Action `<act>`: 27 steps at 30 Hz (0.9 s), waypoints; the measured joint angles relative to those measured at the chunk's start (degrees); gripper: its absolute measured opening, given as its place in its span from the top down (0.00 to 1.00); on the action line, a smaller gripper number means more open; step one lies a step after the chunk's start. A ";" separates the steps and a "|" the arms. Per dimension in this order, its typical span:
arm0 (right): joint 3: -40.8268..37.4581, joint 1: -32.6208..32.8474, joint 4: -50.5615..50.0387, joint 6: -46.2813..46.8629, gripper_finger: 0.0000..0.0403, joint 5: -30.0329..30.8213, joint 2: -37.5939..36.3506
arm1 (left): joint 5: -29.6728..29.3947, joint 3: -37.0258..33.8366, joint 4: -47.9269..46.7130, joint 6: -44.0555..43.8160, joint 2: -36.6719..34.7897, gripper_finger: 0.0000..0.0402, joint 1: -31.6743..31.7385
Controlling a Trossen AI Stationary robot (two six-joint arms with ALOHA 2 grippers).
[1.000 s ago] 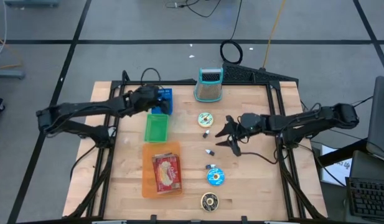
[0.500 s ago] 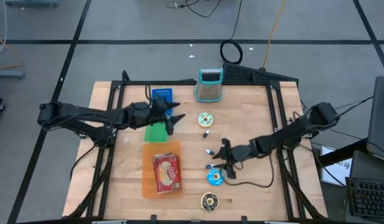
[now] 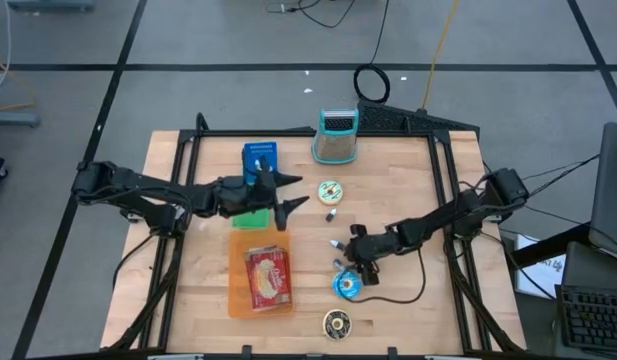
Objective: Pick & Place Food Item
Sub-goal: Put the bottom black food coloring bottle into the blue bin
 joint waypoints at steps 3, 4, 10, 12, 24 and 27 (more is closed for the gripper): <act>-0.02 1.88 1.08 0.03 0.58 1.26 0.23 | -0.04 0.00 0.79 1.41 -0.02 0.32 0.02; 0.00 2.38 1.91 0.17 0.58 2.36 0.57 | -0.06 0.00 0.66 1.54 -0.01 0.32 0.04; -0.05 3.16 6.45 6.77 0.58 6.50 3.31 | -0.46 0.00 0.47 1.65 0.35 0.32 0.16; -0.07 3.16 7.61 9.07 0.58 6.46 4.31 | -0.46 -0.02 0.13 1.58 0.42 0.32 0.33; -0.02 2.86 12.32 14.04 0.58 9.19 6.99 | -0.46 -0.02 0.00 1.67 0.37 0.32 0.44; -0.12 1.97 10.98 13.81 0.58 10.76 5.51 | -0.46 -0.02 -0.05 1.67 0.36 0.32 0.44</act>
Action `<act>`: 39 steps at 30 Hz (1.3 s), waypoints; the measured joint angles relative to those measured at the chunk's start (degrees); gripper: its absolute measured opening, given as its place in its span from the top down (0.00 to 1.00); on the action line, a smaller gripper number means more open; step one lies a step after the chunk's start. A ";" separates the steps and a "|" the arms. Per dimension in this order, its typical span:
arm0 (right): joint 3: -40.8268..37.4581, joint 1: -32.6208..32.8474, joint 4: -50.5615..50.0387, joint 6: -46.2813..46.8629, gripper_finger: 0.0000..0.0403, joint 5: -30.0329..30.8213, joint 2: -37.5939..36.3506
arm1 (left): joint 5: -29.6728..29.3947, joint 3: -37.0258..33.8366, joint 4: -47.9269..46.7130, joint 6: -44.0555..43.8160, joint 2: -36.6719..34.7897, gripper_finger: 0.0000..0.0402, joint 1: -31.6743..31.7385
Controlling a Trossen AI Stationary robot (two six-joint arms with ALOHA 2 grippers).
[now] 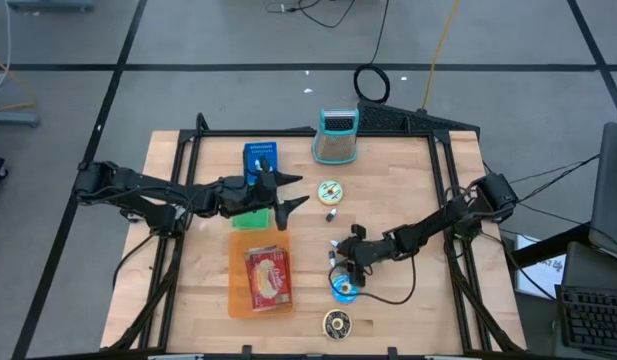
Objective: Pick & Place Food Item
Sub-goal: Put the bottom black food coloring bottle into the blue bin
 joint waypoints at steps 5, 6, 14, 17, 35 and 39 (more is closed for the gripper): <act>0.01 -0.56 -1.59 -2.10 0.58 0.14 -6.19 | 0.00 0.00 -0.34 0.00 0.01 0.32 0.00; 0.02 -0.69 -2.02 -3.17 0.58 0.59 -7.35 | 0.00 0.00 -0.36 0.00 0.01 0.32 0.00; -0.23 -1.92 -9.32 -7.09 0.58 8.51 -8.92 | 0.00 0.00 -0.36 0.00 -0.01 0.32 0.00; -0.36 -2.33 -9.30 -5.48 0.58 7.34 -6.90 | 0.00 0.00 -0.36 0.00 -0.01 0.32 0.00; -0.34 -3.07 -7.60 -2.30 0.61 7.04 -1.84 | 0.02 0.04 2.21 -0.50 4.32 0.32 1.90; -0.34 -3.10 -6.72 -2.31 0.67 7.31 -1.84 | 0.02 0.02 2.47 -0.53 4.36 0.32 1.88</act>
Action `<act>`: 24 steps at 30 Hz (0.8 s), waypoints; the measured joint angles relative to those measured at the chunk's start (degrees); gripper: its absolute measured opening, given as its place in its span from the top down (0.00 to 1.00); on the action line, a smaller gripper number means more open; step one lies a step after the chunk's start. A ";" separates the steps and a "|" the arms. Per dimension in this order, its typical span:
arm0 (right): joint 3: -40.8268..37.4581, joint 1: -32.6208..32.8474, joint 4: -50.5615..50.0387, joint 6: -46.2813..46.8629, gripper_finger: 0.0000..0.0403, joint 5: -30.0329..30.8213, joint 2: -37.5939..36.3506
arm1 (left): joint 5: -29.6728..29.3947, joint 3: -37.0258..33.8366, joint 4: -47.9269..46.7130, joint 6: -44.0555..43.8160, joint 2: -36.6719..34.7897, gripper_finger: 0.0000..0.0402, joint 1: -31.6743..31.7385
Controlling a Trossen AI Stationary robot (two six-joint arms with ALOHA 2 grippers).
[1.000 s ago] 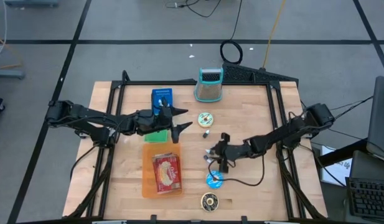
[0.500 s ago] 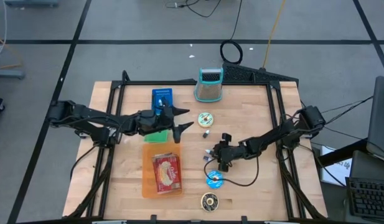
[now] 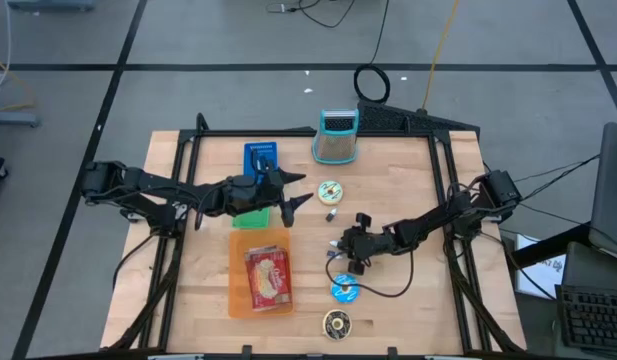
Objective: Pick & Place Food Item
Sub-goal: Put the bottom black food coloring bottle into the blue bin
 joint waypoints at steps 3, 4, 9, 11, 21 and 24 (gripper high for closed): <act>0.00 -0.01 0.97 -0.42 0.72 0.00 0.00 | 0.02 0.00 -0.08 -0.06 0.00 0.32 -0.02; 0.00 -0.04 0.99 -0.53 0.74 0.00 0.00 | 0.02 0.00 0.00 -0.18 0.00 0.32 -0.02; 0.00 -1.06 0.92 -1.09 0.84 -0.02 -0.02 | 0.59 0.00 0.01 -3.00 0.00 0.32 0.00; 0.00 -1.49 0.90 -1.83 0.86 -0.58 -0.20 | 0.59 0.00 0.01 -3.20 0.00 0.32 -0.02; -0.47 -3.30 0.47 -2.14 0.72 -6.03 -0.31 | 0.59 0.00 -0.01 -3.19 0.00 0.32 -0.02; -1.07 -3.31 1.08 -2.23 0.67 -5.99 -0.31 | 0.59 0.00 -0.01 -3.19 0.00 0.32 -0.02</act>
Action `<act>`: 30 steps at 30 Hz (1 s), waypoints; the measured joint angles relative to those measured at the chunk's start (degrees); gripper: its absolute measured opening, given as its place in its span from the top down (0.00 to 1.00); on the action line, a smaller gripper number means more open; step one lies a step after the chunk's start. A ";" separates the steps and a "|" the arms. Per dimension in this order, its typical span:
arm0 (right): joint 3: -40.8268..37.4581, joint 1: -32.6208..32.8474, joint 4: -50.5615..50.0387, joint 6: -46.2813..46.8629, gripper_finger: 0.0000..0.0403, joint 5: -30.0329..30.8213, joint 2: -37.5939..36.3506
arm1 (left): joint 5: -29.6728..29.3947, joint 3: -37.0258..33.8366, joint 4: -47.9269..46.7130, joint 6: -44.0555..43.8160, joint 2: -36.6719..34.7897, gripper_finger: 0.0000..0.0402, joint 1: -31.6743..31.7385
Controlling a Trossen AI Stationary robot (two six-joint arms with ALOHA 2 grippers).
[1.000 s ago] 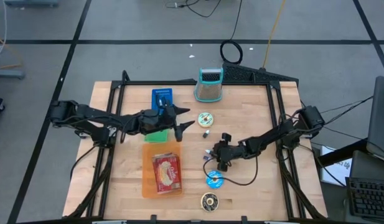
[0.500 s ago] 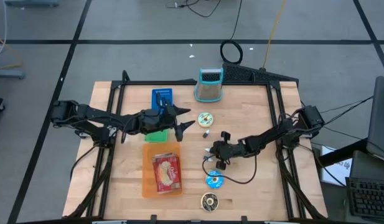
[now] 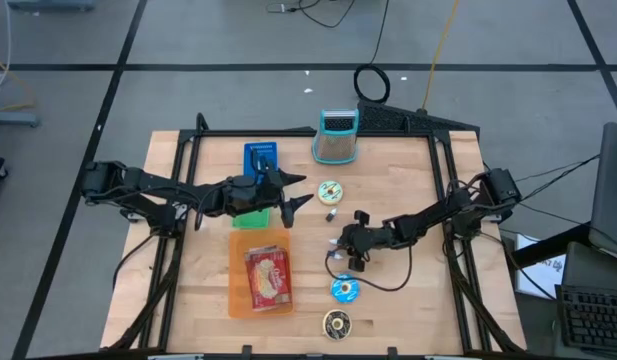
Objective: Pick & Place Food Item
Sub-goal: Put the bottom black food coloring bottle into the blue bin
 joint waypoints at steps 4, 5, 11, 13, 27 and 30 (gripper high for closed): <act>-0.70 0.00 0.25 0.27 0.66 0.19 -0.02 | 0.00 0.00 0.00 0.03 0.00 0.32 0.00; -0.76 0.00 0.26 0.25 0.67 0.19 -0.02 | 0.00 0.00 0.00 0.02 0.00 0.32 0.00; -0.81 0.00 0.53 -1.58 0.78 0.06 -0.02 | 0.00 0.00 0.00 -1.74 0.00 0.32 0.00; -0.83 0.00 0.83 -2.81 0.83 0.04 -0.03 | 0.00 0.00 0.00 -2.67 0.00 0.32 0.00; -1.07 -2.66 -9.73 -6.20 0.85 1.11 -16.46 | 4.38 0.03 5.68 -2.21 1.33 0.32 -0.70; -3.70 -2.71 -11.86 -6.49 0.86 6.20 -21.38 | 5.55 -0.02 10.74 -2.21 4.91 0.32 -1.09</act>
